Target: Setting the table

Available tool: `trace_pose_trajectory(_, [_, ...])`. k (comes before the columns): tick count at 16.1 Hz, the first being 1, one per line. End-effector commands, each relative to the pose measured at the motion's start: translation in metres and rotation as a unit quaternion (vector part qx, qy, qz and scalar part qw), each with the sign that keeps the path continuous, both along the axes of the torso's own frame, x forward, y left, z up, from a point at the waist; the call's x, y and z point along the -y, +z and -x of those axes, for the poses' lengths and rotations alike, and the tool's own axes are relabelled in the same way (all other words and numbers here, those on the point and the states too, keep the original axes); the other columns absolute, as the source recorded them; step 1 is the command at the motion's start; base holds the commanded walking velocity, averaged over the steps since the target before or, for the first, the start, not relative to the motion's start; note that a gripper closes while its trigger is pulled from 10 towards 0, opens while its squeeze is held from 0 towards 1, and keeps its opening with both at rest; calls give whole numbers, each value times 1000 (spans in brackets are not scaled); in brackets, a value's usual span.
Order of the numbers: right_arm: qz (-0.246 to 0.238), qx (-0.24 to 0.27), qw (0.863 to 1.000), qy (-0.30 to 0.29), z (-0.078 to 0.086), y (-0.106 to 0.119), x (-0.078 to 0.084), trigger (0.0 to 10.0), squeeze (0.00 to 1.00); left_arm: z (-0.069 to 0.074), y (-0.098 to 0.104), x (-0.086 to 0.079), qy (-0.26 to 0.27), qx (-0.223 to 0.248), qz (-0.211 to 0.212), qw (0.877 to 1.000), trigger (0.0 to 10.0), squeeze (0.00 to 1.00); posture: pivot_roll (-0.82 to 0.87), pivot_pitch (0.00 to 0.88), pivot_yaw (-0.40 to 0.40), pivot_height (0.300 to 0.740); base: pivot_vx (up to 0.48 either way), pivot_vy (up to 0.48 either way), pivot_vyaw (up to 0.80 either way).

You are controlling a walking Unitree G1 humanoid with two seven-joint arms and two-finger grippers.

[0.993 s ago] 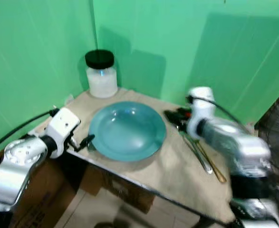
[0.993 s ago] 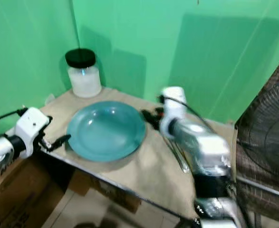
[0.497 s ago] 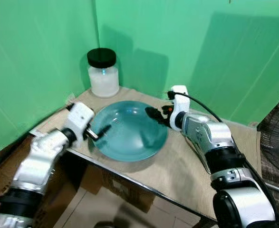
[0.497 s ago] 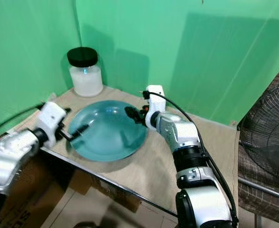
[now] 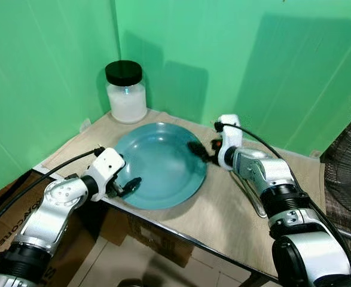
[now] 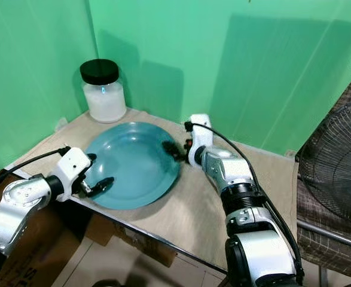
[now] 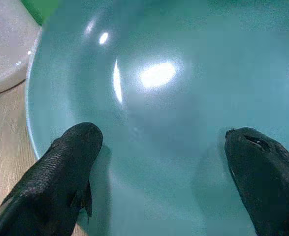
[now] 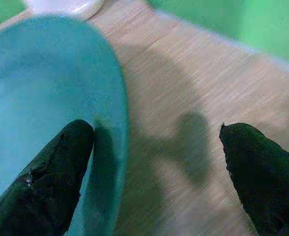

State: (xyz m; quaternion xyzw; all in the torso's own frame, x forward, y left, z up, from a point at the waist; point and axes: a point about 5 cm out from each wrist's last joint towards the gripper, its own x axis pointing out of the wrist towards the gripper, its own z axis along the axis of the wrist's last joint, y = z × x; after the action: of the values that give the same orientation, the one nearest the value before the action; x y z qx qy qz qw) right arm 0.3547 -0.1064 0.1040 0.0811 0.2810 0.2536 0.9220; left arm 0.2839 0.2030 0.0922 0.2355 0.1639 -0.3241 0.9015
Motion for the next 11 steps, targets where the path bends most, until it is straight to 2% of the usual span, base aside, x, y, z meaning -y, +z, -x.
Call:
trace_pose_trajectory(1, [-14, -14, 1000, 19, 1, 1, -1, 10000, 0, 6, -12, -7, 4, -26, -19, 999, 10000, 0, 166, 0, -28, 740, 0, 0, 0])
trace_pose_trajectory(2, [-32, -35, 998, 33, 3, 0, -3, 9137, 0, 5, -12, -7, 4, -26, -20, 999, 10000, 0, 164, 0, -27, 740, 0, 0, 0])
trace_pose_trajectory(3, [-40, -43, 998, 35, 4, -1, -4, 3255, 0, 5, -12, -7, 5, -25, -20, 999, 10000, 0, 165, 0, -28, 740, 0, 0, 0])
trace_pose_trajectory(4, [-54, -52, 996, 37, 5, 0, -4, 0, 0, 5, -12, -6, 6, -25, -20, 999, 10000, 0, 165, 0, -28, 740, 0, 0, 0])
trace_pose_trajectory(7, [-79, -67, 994, 35, 5, 1, -4, 0, 0, 3, -12, -6, 9, -22, -20, 1000, 10000, 0, 163, 0, -24, 740, 0, 0, 0])
trace_pose_trajectory(11, [-87, -78, 992, 47, 9, 1, -5, 0, 0, 0, -11, -8, 15, -18, -24, 999, 10000, 0, 159, 0, -19, 740, 0, 0, 0])
